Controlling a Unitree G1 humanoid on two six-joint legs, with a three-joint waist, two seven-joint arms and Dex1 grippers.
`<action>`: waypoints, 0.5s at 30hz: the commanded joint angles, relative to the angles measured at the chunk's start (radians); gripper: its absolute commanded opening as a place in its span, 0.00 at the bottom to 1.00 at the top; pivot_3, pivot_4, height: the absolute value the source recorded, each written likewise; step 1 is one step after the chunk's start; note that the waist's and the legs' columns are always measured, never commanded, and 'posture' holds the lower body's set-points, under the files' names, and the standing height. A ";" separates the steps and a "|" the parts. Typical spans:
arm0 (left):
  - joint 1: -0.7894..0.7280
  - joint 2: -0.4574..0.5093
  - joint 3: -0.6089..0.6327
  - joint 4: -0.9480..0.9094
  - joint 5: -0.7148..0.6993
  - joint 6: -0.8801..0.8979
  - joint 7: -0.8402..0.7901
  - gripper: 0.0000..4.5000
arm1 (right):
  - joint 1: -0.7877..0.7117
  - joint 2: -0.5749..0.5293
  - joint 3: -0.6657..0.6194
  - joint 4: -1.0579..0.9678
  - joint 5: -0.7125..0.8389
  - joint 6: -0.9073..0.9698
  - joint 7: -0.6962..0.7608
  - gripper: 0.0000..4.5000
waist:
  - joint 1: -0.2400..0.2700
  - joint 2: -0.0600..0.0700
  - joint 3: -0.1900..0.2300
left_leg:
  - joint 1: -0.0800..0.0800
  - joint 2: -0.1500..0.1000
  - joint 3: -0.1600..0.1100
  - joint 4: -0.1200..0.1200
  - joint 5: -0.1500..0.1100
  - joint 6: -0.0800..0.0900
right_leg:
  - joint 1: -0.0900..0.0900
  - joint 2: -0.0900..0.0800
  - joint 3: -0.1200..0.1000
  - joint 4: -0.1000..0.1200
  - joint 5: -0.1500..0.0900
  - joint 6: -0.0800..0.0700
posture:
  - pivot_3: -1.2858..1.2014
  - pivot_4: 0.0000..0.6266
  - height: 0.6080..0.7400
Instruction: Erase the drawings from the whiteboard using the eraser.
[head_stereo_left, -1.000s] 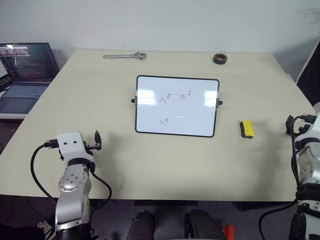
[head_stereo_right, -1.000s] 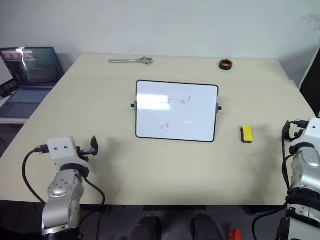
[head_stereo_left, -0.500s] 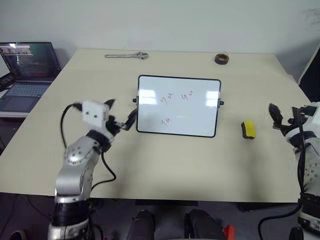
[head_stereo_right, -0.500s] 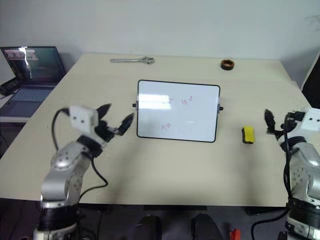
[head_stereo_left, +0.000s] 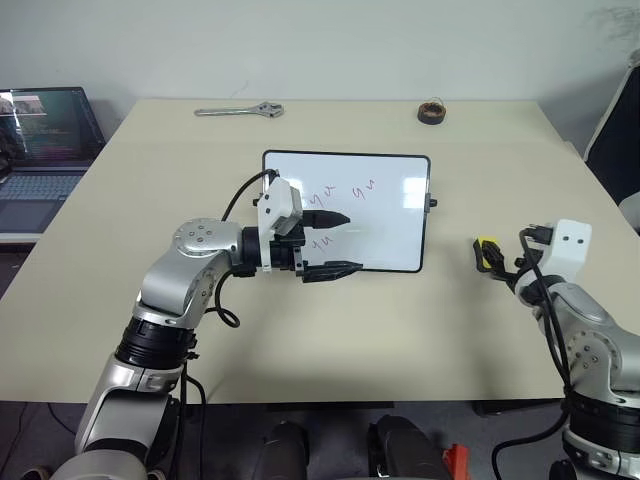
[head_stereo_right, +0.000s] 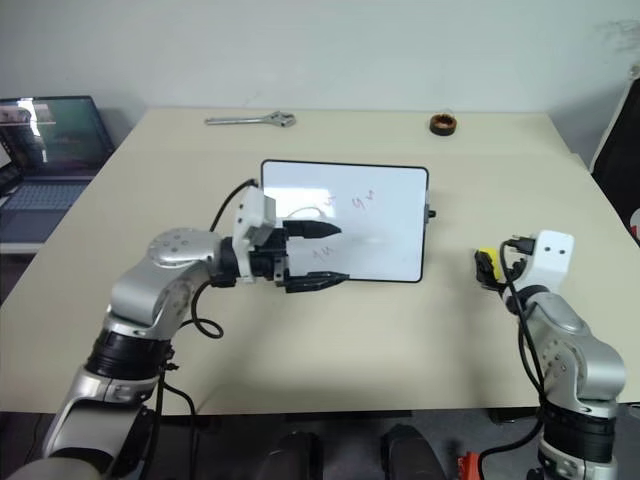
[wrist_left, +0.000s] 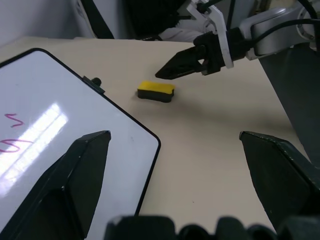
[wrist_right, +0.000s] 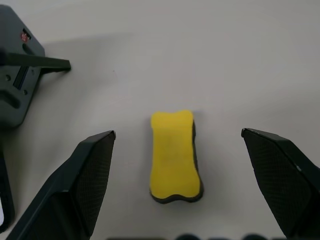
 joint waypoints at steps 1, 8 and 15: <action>-0.012 0.017 0.013 -0.015 0.007 -0.023 -0.024 1.00 | -0.044 0.026 0.035 0.003 -0.029 -0.016 -0.002 0.98 | -0.001 0.000 0.000 | 0.000 0.000 0.000 0.000 0.000 0.000 | 0.000 0.000 0.000 0.000 0.000 0.000 | 0.52 0.24 1.00; 0.013 0.060 0.022 -0.027 0.017 -0.027 -0.057 1.00 | -0.046 0.051 0.092 0.081 -0.136 -0.094 0.002 0.98 | 0.002 0.000 0.000 | -0.001 0.001 0.000 0.000 0.000 0.000 | 0.000 -0.001 0.000 -0.001 0.000 0.000 | 0.52 0.24 1.00; 0.045 0.071 0.032 -0.033 0.022 -0.042 -0.047 1.00 | -0.067 0.057 0.119 0.128 -0.220 -0.170 0.023 0.98 | 0.002 0.000 0.000 | -0.001 0.001 0.000 0.000 0.000 0.000 | 0.000 -0.001 0.000 0.000 0.000 0.000 | 0.52 0.24 1.00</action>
